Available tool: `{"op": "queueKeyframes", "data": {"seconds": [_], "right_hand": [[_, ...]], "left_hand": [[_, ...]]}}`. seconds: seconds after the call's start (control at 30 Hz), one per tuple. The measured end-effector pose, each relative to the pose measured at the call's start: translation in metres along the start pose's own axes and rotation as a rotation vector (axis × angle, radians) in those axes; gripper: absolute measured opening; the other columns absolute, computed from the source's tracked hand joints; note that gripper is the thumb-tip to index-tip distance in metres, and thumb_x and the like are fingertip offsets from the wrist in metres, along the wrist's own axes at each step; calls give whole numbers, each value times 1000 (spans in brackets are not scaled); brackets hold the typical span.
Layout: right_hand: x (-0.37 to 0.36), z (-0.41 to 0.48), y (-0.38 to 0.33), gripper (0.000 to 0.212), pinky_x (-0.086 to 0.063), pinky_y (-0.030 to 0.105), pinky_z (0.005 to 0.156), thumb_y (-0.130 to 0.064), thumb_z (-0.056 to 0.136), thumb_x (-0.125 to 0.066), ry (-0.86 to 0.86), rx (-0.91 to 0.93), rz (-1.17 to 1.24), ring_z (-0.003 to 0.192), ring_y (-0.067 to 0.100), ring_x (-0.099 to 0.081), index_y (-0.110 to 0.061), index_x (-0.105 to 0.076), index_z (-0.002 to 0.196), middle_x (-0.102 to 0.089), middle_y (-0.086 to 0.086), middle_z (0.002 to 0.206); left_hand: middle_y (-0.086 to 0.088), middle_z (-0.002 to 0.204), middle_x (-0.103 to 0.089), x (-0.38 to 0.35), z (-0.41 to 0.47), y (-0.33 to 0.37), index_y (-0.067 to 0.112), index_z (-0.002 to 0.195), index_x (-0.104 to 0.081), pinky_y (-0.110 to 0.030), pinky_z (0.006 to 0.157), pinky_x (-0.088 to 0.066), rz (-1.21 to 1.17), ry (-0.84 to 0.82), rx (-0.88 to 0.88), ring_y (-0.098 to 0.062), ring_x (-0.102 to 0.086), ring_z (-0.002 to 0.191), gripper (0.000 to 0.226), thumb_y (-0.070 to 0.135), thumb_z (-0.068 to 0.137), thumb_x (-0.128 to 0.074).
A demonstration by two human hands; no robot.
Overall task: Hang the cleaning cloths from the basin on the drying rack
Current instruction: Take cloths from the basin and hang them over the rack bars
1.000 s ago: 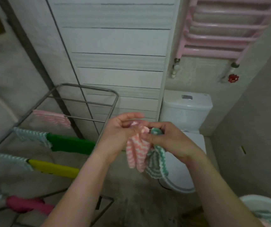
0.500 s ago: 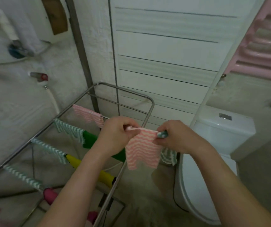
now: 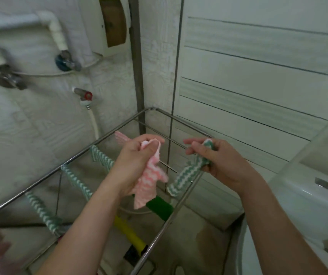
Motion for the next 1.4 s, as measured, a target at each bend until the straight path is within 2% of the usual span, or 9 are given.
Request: {"op": "queueKeyframes", "data": {"seconds": [0.13, 0.3, 0.4, 0.57, 0.73, 0.9, 1.03, 1.17, 1.4], "right_hand": [[-28, 37, -4, 36, -56, 24, 76, -37, 75, -75, -262, -3, -337, 89, 9, -70, -26, -69, 108, -74, -7, 100], [-3, 81, -2, 9, -55, 32, 76, -32, 81, -73, -132, 64, -620, 78, 8, -69, -25, -71, 86, -73, -7, 86], [33, 101, -3, 15, -48, 29, 64, -34, 80, -73, -112, 91, -789, 64, 8, -60, -23, -67, 72, -65, -8, 71], [90, 124, -1, 23, -37, 24, 56, -28, 82, -71, -97, 145, -796, 53, 5, -46, -16, -66, 63, -54, -4, 57], [117, 130, 28, 38, -37, 29, 64, -31, 87, -66, -178, 60, -683, 62, 14, -47, 6, -63, 80, -51, 10, 65], [129, 127, 61, 46, -37, 32, 69, -39, 85, -67, -234, -80, -459, 68, 17, -50, 5, -59, 76, -55, 22, 68], [144, 141, 96, 46, -40, 32, 66, -44, 85, -63, -88, -140, -535, 65, 16, -52, 1, -61, 75, -66, 26, 77], [163, 155, 120, 32, -45, 27, 61, -25, 91, -59, 74, -207, -639, 55, 13, -57, -2, -68, 70, -71, 4, 65], [188, 173, 146, 39, -43, 27, 57, -24, 91, -57, 318, -273, -621, 48, 15, -52, -11, -58, 55, -58, 3, 54]], "left_hand": [[-8, 84, -71, -21, 34, 10, 12, 92, -71, -33, 70, -55, 77, -16, -56, -19, -66, 77, 13, 16, 91, -58], [5, 79, -73, -18, 75, 27, 19, 87, -73, -22, 69, -54, 318, 100, -187, -6, -67, 73, 14, 19, 91, -60], [17, 80, -69, -20, 103, 35, 24, 92, -73, -18, 67, -51, 578, 111, -287, -1, -65, 74, 10, 22, 89, -64], [15, 82, -68, -26, 149, 15, 27, 91, -73, -25, 72, -50, 760, 38, -207, -6, -64, 79, 9, 29, 83, -70], [8, 105, -66, -34, 171, -21, 36, 95, -67, -32, 84, -50, 668, -227, 23, -12, -62, 94, 32, 5, 84, -66], [-1, 91, -73, -25, 192, -39, 23, 87, -73, -29, 80, -51, 661, -69, 26, -11, -66, 84, 15, 10, 80, -72], [-7, 84, -72, -31, 212, -59, 14, 86, -72, -36, 75, -51, 850, 29, -50, -23, -66, 81, 7, 18, 80, -72], [2, 82, -67, -51, 239, -88, 27, 86, -66, -29, 69, -47, 1009, 41, -52, -20, -62, 80, 5, 23, 85, -63], [4, 78, -60, -75, 272, -115, 15, 93, -66, -23, 60, -40, 937, 153, -29, -14, -56, 72, 10, 23, 89, -60]]}}
Point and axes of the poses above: each hand's wrist, its own z-axis towards the middle knuckle, its own x-axis out of the back of the hand, y = z × x, the point moved 8 cm from there along z, towards the middle knuckle
